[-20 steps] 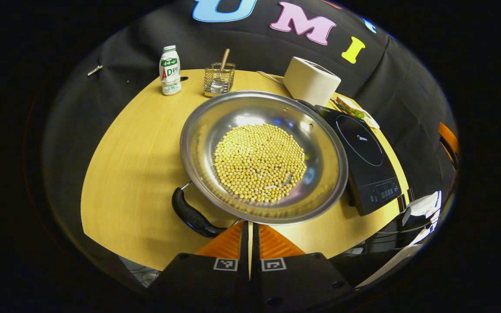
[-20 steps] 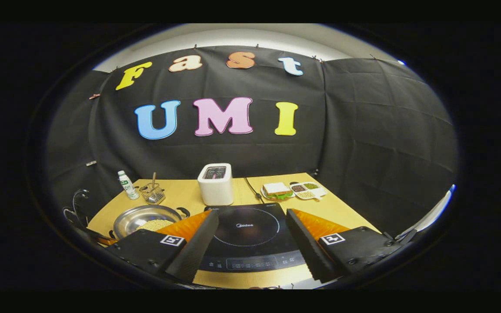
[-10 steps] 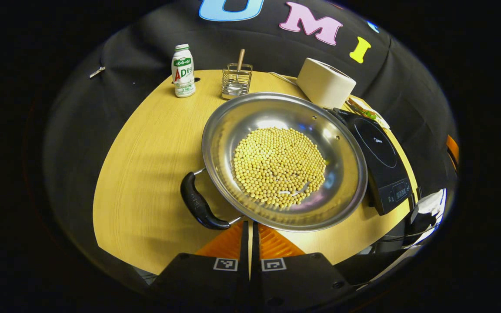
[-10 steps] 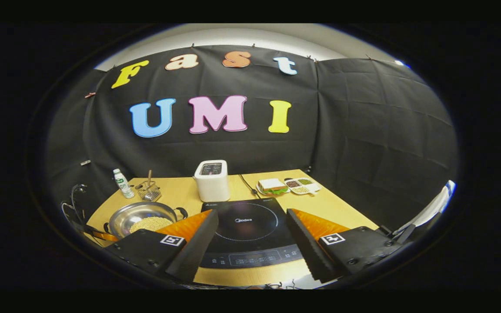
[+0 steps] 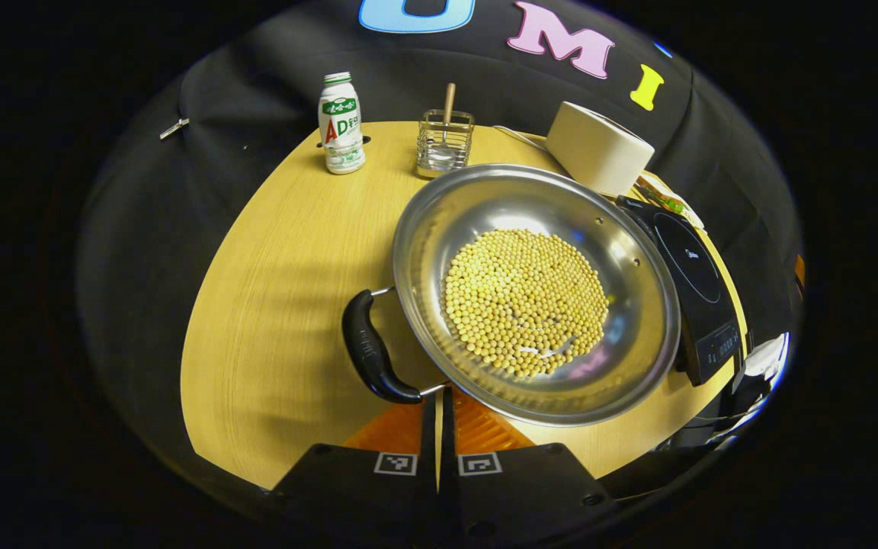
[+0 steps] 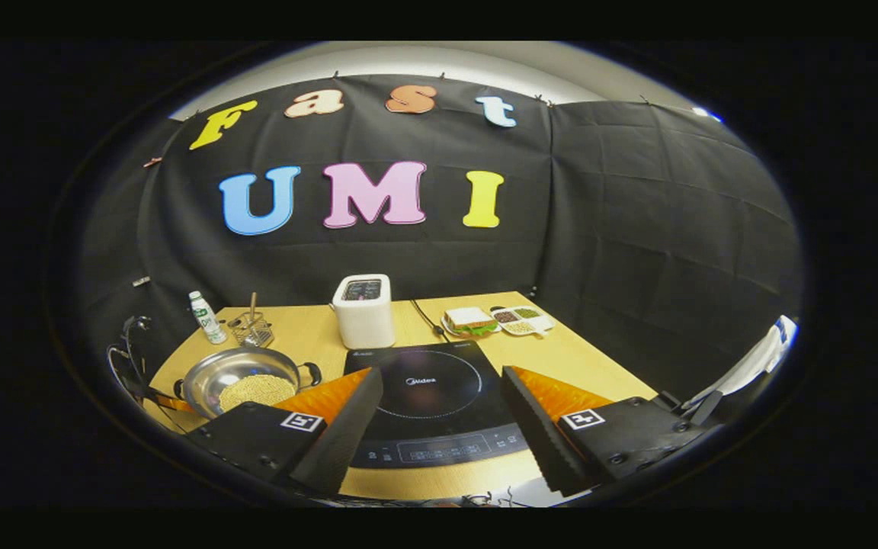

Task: First push the handle of the pot to place it horizontally, then grasp the pot with both hands and set it on the induction cooktop.

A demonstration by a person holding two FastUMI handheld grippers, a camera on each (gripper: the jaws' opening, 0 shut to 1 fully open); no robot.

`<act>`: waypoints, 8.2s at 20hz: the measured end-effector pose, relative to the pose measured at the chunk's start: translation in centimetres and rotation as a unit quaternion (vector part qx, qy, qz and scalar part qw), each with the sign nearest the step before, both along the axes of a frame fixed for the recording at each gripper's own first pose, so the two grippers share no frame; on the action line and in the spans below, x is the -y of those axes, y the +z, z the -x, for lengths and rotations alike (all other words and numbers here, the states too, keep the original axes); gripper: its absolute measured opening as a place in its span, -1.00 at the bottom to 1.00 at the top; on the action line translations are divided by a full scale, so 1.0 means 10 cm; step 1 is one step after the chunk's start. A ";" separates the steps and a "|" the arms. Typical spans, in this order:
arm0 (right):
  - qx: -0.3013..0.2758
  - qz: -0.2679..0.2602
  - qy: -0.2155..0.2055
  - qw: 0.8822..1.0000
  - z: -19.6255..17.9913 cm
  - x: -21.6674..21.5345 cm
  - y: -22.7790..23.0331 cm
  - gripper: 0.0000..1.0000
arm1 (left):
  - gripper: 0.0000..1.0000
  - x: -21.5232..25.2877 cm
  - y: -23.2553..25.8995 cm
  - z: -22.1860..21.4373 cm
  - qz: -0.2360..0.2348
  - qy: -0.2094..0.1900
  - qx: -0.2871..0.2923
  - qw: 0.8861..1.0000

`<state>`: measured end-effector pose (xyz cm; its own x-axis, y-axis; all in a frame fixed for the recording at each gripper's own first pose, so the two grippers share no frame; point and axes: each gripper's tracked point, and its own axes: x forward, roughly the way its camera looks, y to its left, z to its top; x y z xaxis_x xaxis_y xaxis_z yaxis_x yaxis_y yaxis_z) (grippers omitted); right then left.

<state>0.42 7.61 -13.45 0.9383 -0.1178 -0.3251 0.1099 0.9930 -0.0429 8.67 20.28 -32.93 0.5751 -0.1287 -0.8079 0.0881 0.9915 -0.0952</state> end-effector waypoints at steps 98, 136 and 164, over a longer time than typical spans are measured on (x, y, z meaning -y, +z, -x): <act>-0.246 -0.056 0.155 0.955 -1.35 -2.31 -2.52 0.28 | 0.45 -0.47 -0.21 -1.50 0.072 0.039 0.115 0.990; -0.230 -0.091 0.146 0.958 -1.35 -0.64 -1.55 0.13 | 0.24 1.20 0.72 -1.15 0.085 0.044 0.125 0.988; -0.217 -0.092 0.107 0.966 -2.01 1.24 -1.65 0.13 | 0.24 3.16 0.53 -1.69 0.101 0.016 0.119 0.988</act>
